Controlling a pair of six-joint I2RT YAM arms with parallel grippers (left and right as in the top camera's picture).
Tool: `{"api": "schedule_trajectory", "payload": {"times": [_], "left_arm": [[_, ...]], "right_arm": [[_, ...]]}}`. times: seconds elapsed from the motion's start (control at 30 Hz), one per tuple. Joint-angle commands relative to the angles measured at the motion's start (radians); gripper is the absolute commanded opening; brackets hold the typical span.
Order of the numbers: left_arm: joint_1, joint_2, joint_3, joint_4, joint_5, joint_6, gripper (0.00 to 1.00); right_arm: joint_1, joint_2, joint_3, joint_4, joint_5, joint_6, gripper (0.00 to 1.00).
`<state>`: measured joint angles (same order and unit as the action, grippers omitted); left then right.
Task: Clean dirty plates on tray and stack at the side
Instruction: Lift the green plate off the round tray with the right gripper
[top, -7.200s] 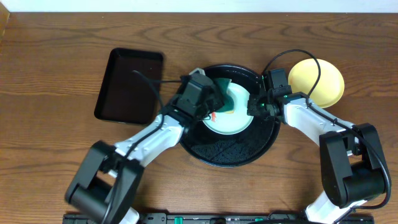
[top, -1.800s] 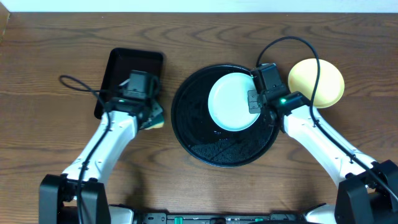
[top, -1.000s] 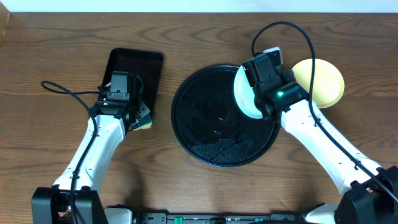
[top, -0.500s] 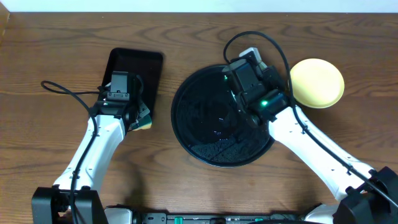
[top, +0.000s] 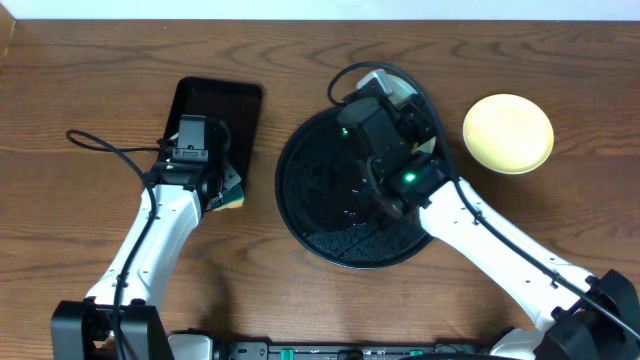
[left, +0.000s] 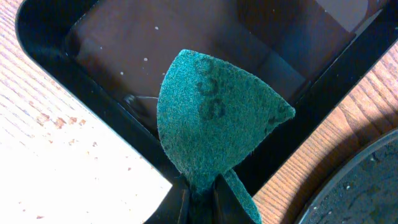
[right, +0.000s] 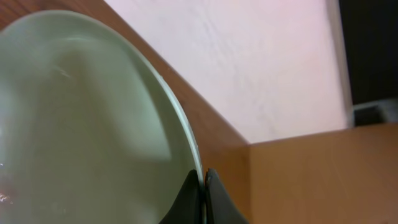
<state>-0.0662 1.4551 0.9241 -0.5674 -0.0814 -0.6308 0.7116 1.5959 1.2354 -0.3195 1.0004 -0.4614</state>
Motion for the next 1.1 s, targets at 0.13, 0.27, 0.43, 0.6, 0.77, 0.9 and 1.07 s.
{"api": "schedule_trajectory", "payload": {"times": [0.13, 0.27, 0.43, 0.6, 0.77, 0.9, 1.07], "left_arm": [[0.004, -0.002, -0.004, -0.001, -0.015, 0.009, 0.07], [0.004, -0.002, -0.004, -0.001, -0.015, 0.009, 0.08], [0.004, -0.002, -0.004, -0.008, -0.015, 0.009, 0.07], [0.004, -0.002, -0.004, -0.007, -0.015, 0.009, 0.08], [0.004, -0.002, -0.004, -0.007, -0.015, 0.009, 0.07], [0.004, -0.002, -0.004, -0.007, -0.015, 0.009, 0.08], [0.004, -0.002, -0.004, -0.008, -0.015, 0.009, 0.08]], "right_arm": [[0.089, -0.021, 0.021, 0.099, 0.068, -0.357, 0.01], [0.102, -0.021, 0.021, 0.095, 0.066, -0.343, 0.01], [0.101, -0.021, 0.021, 0.092, 0.066, -0.336, 0.01], [0.101, -0.021, 0.021, 0.092, 0.065, -0.336, 0.01], [0.100, -0.021, 0.021, 0.092, 0.065, -0.335, 0.01], [0.099, -0.021, 0.021, 0.092, 0.065, -0.317, 0.01], [0.099, -0.021, 0.021, 0.092, 0.065, -0.316, 0.01]]}}
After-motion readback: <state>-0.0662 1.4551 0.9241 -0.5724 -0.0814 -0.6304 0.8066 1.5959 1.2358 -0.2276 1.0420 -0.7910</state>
